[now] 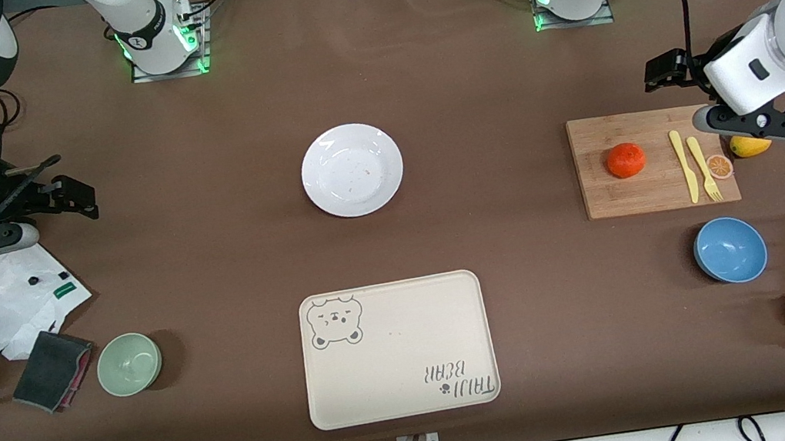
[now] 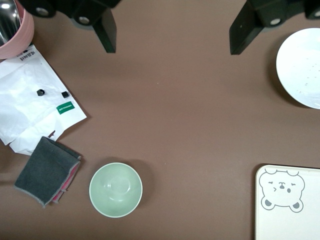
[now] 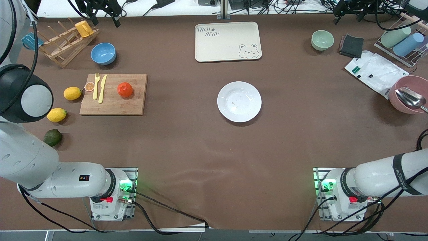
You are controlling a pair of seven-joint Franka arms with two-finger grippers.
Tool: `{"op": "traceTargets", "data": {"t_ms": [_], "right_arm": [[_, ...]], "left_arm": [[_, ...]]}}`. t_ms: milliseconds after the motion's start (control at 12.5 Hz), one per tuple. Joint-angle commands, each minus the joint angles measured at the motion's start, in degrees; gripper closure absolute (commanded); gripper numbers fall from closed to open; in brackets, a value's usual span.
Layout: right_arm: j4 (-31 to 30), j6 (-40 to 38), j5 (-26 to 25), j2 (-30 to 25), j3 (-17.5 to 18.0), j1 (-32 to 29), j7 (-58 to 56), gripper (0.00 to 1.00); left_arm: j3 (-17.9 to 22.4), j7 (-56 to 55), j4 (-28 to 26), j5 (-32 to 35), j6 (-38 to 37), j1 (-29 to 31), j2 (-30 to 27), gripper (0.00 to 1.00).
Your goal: Place orange and plate with both arms
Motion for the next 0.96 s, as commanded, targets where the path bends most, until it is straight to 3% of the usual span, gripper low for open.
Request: {"op": "traceTargets", "data": {"t_ms": [0,240,721,882], "right_arm": [[1.0,-0.5,-0.9,0.2,0.0,0.3,0.8,0.00],[1.1,-0.4,-1.0,0.2,-0.1,0.3,0.3,0.00],[1.4,-0.3,-1.1,0.3,-0.2,0.2,0.0,0.00],[1.4,-0.2,-1.0,0.4,-0.2,0.2,-0.1,0.00]], "left_arm": [[0.0,1.2,-2.3,-1.2,2.3,0.6,-2.0,0.00],[0.0,1.2,-5.8,-1.1,5.8,1.6,-3.9,0.00],[-0.1,1.2,-22.8,-0.5,15.6,2.1,-15.8,0.00],[-0.1,1.3,-23.7,-0.5,16.1,2.1,-16.2,0.00]]}}
